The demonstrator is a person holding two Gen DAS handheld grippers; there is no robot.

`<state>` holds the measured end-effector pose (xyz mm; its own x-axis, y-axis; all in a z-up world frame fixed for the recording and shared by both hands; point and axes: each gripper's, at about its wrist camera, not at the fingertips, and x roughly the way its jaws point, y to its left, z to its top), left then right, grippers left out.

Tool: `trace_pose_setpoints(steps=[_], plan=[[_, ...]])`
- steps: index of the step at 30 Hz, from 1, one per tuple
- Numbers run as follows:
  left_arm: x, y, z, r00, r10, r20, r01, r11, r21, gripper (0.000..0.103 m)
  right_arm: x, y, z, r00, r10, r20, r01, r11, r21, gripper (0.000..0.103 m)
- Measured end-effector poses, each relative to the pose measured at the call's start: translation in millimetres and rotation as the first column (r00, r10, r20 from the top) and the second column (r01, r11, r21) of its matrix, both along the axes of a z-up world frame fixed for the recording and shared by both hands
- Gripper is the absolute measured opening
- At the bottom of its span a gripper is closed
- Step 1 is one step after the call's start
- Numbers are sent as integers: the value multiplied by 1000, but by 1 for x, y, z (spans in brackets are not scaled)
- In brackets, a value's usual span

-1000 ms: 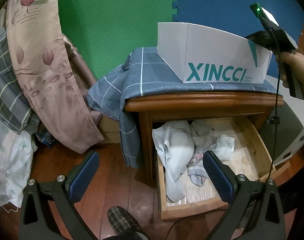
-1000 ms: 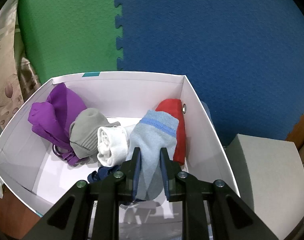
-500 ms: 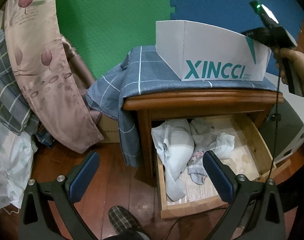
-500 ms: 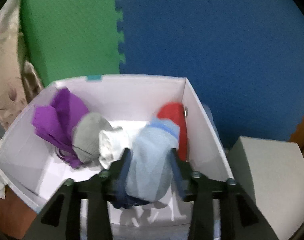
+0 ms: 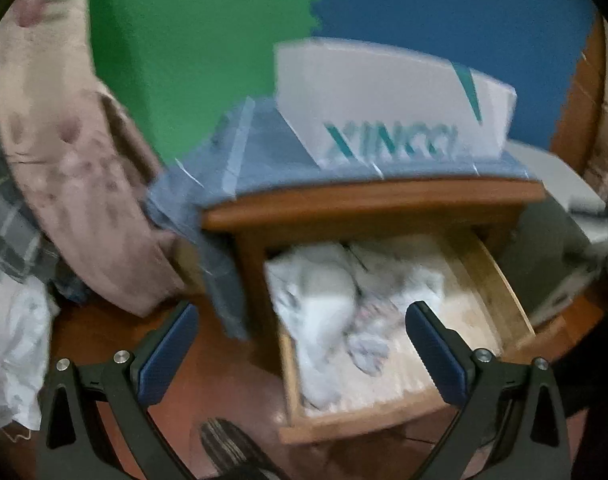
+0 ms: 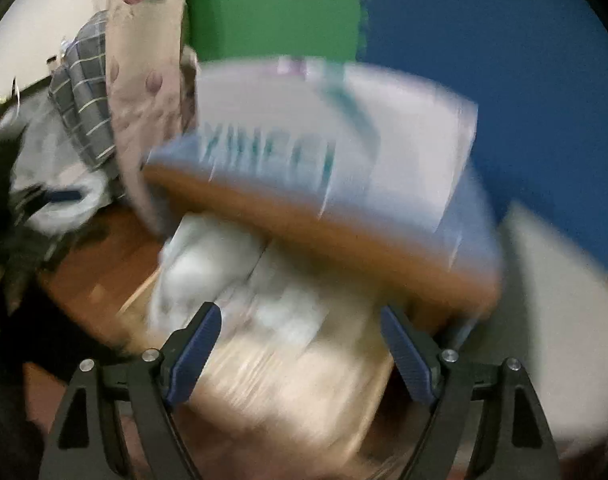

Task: Take underwear out of drawer
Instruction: 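Reach the left tool into the drawer and grasp the white underwear, then lift the white underwear with the left tool up over the shoe box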

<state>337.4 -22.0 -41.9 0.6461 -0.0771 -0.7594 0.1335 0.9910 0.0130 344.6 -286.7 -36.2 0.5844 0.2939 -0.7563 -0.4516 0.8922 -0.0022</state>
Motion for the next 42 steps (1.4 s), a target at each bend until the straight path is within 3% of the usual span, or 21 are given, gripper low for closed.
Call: trace_pose_setpoints(steps=[3,7,9,10,11,13,16,21,27,30,31,33,34,36,40,42], plan=[[12,-28,-15,997,-60,-52,62,998,28,102,-10,-2,-26,996,-50,-69,48,998,-32,84],[40,-84,-40,971,-196,-135,209,973,94,100,-4,-7,-21,997,-75,-28,74,997,-14,84],[48,-121,-54,936,-316,-153,342,919,196,97,2,-23,-24,989,-135,-64,137,990,19,84],[51,-137,-61,908,-383,-173,415,882,226,94,4,-32,-25,983,-162,-85,166,985,53,84],[54,-153,-67,873,-450,-189,485,842,238,92,7,-41,-25,977,-185,-104,194,977,90,84],[63,-172,-78,813,-537,-226,579,786,215,91,12,-56,-26,968,-216,-129,233,963,138,84],[71,-188,-96,758,-599,-258,650,726,224,89,15,-73,-29,955,-241,-173,273,942,194,84],[81,-193,-124,733,-610,-302,680,659,321,88,15,-89,-31,944,-246,-219,301,914,273,84],[78,-199,-158,703,-650,-289,701,562,439,86,17,-81,-33,949,-189,-251,263,915,307,84],[82,-201,-172,699,-642,-315,708,557,434,78,16,-76,-33,953,-169,-252,244,920,308,84],[83,-201,-176,697,-635,-333,712,560,423,67,16,-76,-34,953,-168,-254,244,920,307,84],[84,-201,-180,691,-635,-346,719,556,416,58,16,-79,-36,949,-173,-263,253,917,309,84],[84,-200,-180,688,-637,-348,723,563,401,43,17,-81,-37,946,-178,-270,261,913,312,84],[83,-200,-171,685,-646,-337,727,576,374,25,18,-84,-40,941,-190,-281,277,907,316,84],[79,-196,-136,666,-674,-319,746,603,284,21,20,-88,-45,930,-215,-298,306,902,304,84],[73,-191,-112,677,-675,-294,736,630,246,21,21,-89,-48,923,-231,-308,322,901,291,84]])
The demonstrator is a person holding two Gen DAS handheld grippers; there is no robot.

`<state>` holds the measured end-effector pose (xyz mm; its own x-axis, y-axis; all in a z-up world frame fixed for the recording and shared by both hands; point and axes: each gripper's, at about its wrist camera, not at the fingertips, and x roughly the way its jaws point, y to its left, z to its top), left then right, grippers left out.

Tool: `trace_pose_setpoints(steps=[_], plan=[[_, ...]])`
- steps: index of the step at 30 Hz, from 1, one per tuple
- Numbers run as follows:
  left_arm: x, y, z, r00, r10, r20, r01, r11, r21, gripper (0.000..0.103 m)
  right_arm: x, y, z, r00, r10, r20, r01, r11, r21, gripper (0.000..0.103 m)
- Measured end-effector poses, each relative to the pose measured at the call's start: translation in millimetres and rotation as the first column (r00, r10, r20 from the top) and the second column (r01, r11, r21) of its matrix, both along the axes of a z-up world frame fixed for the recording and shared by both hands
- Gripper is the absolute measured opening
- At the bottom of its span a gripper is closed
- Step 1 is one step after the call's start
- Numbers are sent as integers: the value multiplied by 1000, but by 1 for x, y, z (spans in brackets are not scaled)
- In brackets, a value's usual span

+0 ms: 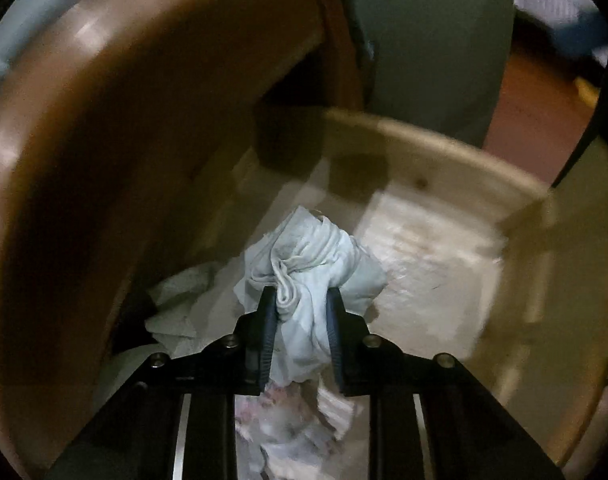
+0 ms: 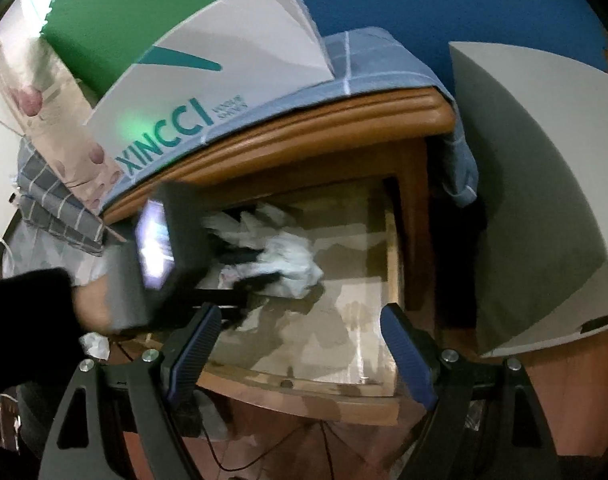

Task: Take underwear out of drawer
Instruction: 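Lift the white underwear with the left tool up over the shoe box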

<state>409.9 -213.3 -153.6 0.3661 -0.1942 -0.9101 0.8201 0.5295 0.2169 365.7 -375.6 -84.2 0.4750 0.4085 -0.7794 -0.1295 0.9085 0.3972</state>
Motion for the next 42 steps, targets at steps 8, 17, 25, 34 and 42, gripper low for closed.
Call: trace_pose_setpoints(steps=[8,17,25,34,42], plan=[[-30,38,105,971,237,4,-230,946,-230,21,7,-11,-12,995,-89,-35,88,995,-45,84],[-87,80,189,841,534,82,-472,801,-369,21,9,40,-15,998,55,20,-49,970,-239,84],[-86,104,266,737,646,199,-504,722,-474,21,6,80,-21,980,195,48,-162,910,-382,84],[-60,131,347,615,740,272,-495,631,-597,22,4,85,-21,974,221,42,-187,901,-392,84],[-25,128,370,561,778,283,-490,587,-644,22,4,88,-18,972,226,57,-188,906,-379,84]])
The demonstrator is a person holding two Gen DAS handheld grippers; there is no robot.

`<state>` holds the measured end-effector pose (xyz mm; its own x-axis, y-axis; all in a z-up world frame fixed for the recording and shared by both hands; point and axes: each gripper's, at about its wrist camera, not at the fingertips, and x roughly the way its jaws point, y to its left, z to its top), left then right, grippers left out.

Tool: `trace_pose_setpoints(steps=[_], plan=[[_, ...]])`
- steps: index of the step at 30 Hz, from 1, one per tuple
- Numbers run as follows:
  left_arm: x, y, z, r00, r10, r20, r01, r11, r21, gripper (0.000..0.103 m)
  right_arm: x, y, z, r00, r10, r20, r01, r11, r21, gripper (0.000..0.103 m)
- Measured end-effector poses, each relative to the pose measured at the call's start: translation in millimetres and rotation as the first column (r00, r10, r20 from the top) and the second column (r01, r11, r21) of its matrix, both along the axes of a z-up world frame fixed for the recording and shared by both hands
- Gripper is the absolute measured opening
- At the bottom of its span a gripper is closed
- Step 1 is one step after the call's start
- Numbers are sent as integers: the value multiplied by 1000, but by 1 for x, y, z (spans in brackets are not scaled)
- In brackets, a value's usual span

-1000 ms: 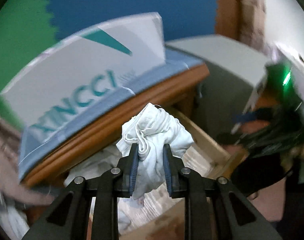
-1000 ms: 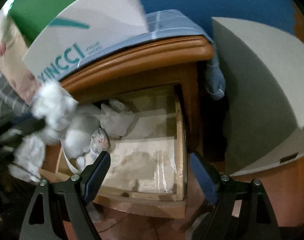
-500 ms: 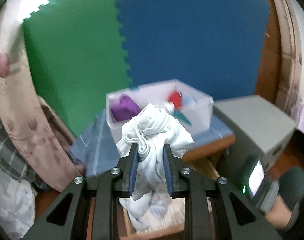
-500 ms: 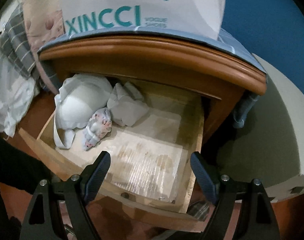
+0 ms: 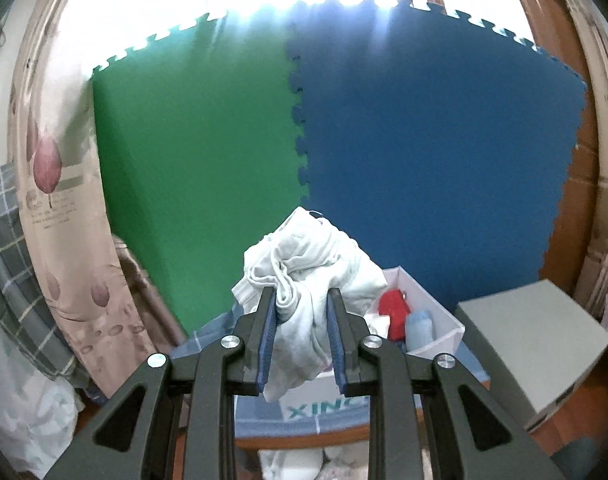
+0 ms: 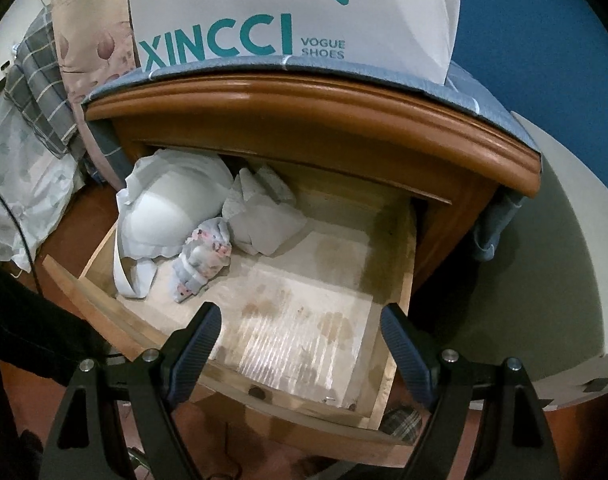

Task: Take underwear out of drawer
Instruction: 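Lift the white underwear with the left tool up over the shoe box, then lower the white underwear into the box and open the left tool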

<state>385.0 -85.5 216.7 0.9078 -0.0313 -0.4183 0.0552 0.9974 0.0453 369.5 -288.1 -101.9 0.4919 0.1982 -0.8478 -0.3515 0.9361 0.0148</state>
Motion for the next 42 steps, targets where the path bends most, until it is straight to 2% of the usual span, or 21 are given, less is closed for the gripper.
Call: trace_pose_setpoints(steps=[5,9,26,35,42], plan=[[29,0,-2,999,44,18,-43,998,-48,22,-1,1,2,1000,4,5,-4,1000,6,84],[50,-6,-10,998,55,24,-54,997,-56,22,0,-1,4,1000,0,7,0,1000,17,84],[116,-10,-86,987,125,-102,-129,991,-35,22,-1,0,7,1000,5,1,-5,999,52,84],[137,-12,-116,973,140,-182,-150,988,-43,22,1,0,4,1000,5,-19,-3,998,69,84],[146,-14,-131,967,148,-209,-157,987,-26,22,0,1,2,999,10,-33,-8,997,81,84]])
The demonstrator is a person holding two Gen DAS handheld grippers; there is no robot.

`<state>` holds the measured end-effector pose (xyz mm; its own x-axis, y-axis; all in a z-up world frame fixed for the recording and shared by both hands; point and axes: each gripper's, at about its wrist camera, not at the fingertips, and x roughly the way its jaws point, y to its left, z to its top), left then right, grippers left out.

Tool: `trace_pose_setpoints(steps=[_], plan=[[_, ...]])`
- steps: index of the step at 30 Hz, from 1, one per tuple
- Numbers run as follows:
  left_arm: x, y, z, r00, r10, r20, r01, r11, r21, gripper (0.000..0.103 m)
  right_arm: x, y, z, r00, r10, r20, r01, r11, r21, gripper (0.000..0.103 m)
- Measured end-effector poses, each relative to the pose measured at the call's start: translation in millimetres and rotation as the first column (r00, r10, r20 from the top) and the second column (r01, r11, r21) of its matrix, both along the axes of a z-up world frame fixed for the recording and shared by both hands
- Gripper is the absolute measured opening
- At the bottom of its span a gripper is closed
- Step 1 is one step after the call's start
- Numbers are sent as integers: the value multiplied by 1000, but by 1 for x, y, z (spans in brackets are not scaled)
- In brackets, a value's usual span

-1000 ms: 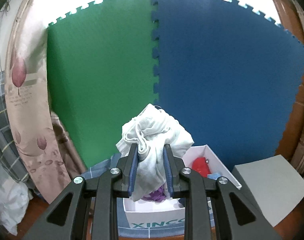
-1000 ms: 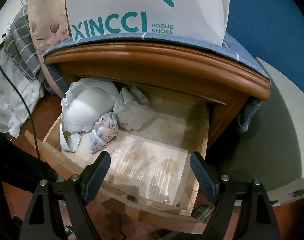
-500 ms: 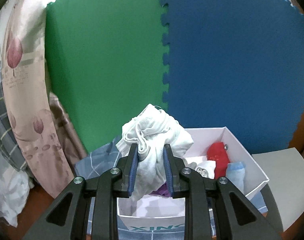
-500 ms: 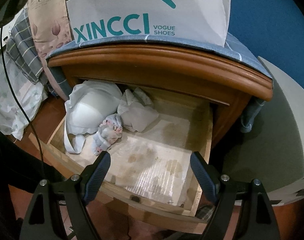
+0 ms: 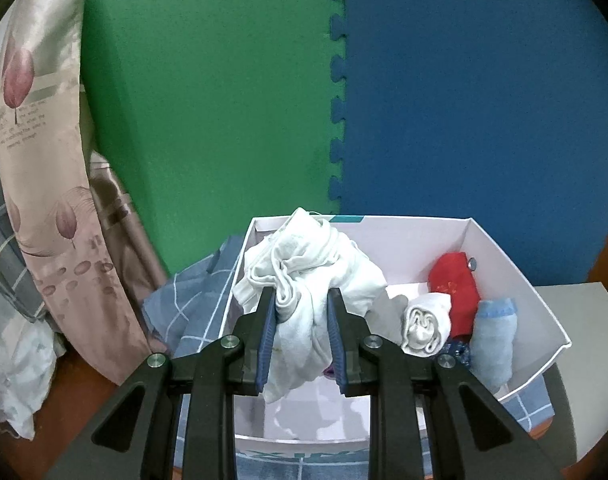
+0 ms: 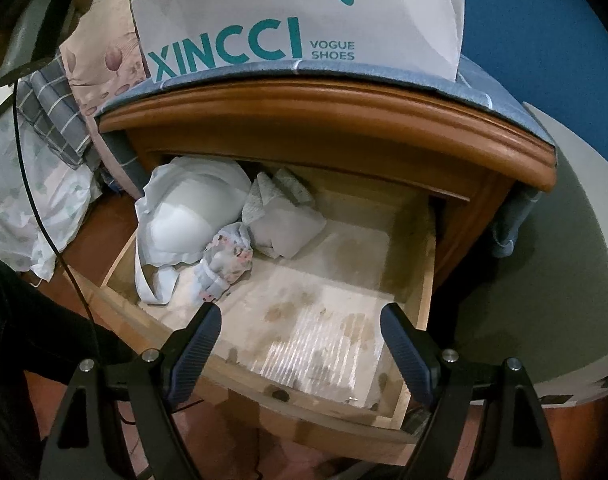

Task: Take underwear out of drawer
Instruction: 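Lower the white underwear into the box and open the left tool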

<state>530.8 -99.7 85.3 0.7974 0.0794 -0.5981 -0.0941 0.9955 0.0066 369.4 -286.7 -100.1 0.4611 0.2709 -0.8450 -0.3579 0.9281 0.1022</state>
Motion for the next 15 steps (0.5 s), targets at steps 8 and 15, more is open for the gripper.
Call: trace_pose_setpoints(steps=[8,15], plan=[[7,4,-15,1000,9,-26,-9,1000,7,22,0,0,-1,1000,1,-7,-1,1000,5,84],[8,0,-21,999,5,-48,-4,1000,22,23,0,1,-3,1000,7,-22,-7,1000,6,84]])
